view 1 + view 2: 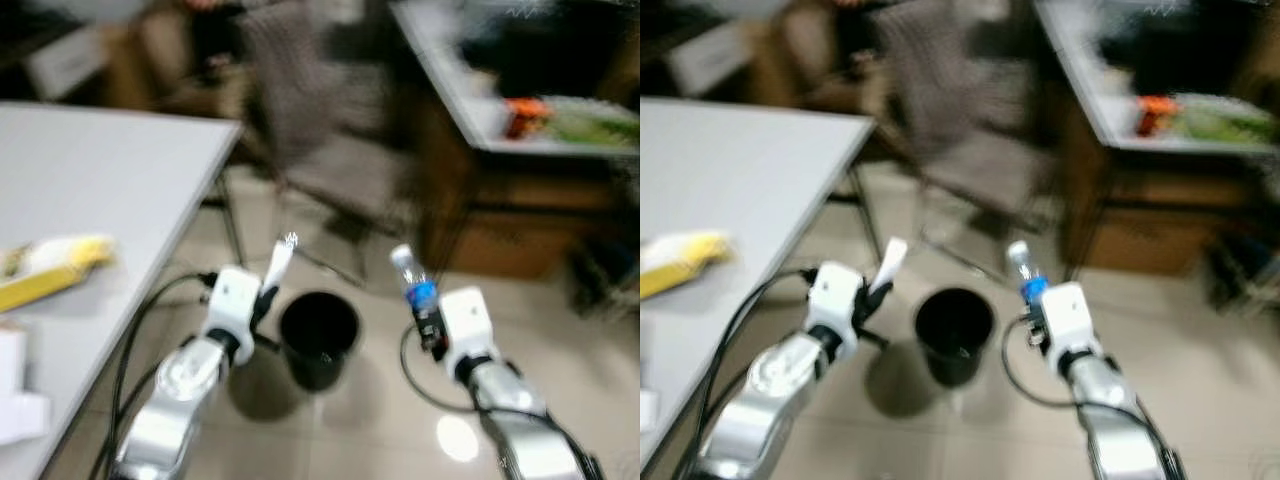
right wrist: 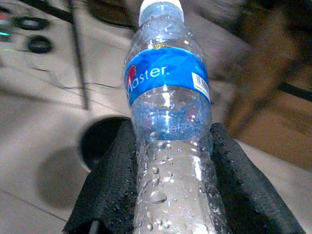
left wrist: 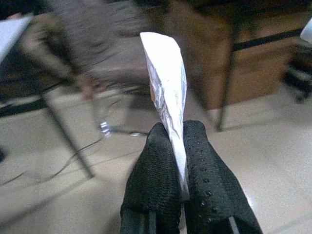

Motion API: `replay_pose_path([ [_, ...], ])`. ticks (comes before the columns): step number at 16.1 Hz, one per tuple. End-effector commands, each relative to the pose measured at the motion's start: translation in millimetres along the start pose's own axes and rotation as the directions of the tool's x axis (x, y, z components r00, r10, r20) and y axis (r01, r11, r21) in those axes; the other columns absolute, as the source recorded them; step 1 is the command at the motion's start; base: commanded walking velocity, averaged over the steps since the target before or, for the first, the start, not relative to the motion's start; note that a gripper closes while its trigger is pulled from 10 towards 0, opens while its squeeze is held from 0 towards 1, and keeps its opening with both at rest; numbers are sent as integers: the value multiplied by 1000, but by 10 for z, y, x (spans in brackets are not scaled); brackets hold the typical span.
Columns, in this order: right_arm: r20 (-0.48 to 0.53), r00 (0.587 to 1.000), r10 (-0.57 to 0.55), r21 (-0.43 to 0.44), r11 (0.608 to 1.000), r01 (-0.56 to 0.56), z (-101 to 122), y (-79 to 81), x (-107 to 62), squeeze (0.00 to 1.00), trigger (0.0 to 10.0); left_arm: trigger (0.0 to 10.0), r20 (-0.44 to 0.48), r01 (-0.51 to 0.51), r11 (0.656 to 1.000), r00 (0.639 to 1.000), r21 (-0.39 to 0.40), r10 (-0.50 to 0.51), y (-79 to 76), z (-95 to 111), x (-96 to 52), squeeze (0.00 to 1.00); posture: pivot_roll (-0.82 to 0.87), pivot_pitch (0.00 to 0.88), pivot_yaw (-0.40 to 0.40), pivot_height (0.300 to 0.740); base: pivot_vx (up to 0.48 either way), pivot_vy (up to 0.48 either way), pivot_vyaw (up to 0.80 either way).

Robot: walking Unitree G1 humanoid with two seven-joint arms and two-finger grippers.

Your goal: Picking trash to rubbish bin

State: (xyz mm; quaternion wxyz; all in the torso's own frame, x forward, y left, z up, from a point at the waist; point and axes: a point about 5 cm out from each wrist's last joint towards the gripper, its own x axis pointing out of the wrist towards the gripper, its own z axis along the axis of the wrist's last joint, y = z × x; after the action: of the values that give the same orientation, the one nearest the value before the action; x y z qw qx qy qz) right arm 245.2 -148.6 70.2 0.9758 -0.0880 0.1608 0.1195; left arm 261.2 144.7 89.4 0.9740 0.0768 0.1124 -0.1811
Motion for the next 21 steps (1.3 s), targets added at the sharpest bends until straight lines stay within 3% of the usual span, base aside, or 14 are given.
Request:
replay_pose_path([
  [1, 19, 999, -33, 36, 999, 33, 33, -60, -3, 0, 10000, 10000, 1, 13, 1000, 1000, 8, -13, -13, -1, 19, 0, -88, 14, -1, 740, 480, 0, 0],
  [11, -24, 1000, -9, -19, 1000, 9, -61, -58, 0, 0, 10000, 10000, -16, 33, 999, 999, 13, -33, -35, -69, 14, 0, -95, 24, 0, 740, 480, 0, 0],
  [14, -101, 995, 18, -77, 997, -26, -216, -43, -28, 0, 10000, 10000, -50, 53, 997, 997, 48, -51, -94, -138, 4, 0, -92, 31, 3, 740, 0, 0, 0],
  [16, -143, 988, 60, -65, 995, -70, -331, -2, -5, 0, 10000, 10000, -77, 100, 993, 992, 64, -95, -120, -179, -20, 0, -87, 49, 8, 740, 0, 0, 0],
  [18, -207, 974, 88, -76, 991, -106, -496, 23, 67, 0, 10000, 10000, -105, 144, 983, 986, 114, -132, -127, -215, -74, 0, -72, 80, 6, 740, 0, 0, 0],
  [21, -259, 962, 88, -117, 986, -121, -616, 8, 187, 0, 10000, 10000, -105, 169, 979, 982, 113, -157, -123, -200, -113, 0, -72, 108, 10, 740, 0, 0, 0],
])
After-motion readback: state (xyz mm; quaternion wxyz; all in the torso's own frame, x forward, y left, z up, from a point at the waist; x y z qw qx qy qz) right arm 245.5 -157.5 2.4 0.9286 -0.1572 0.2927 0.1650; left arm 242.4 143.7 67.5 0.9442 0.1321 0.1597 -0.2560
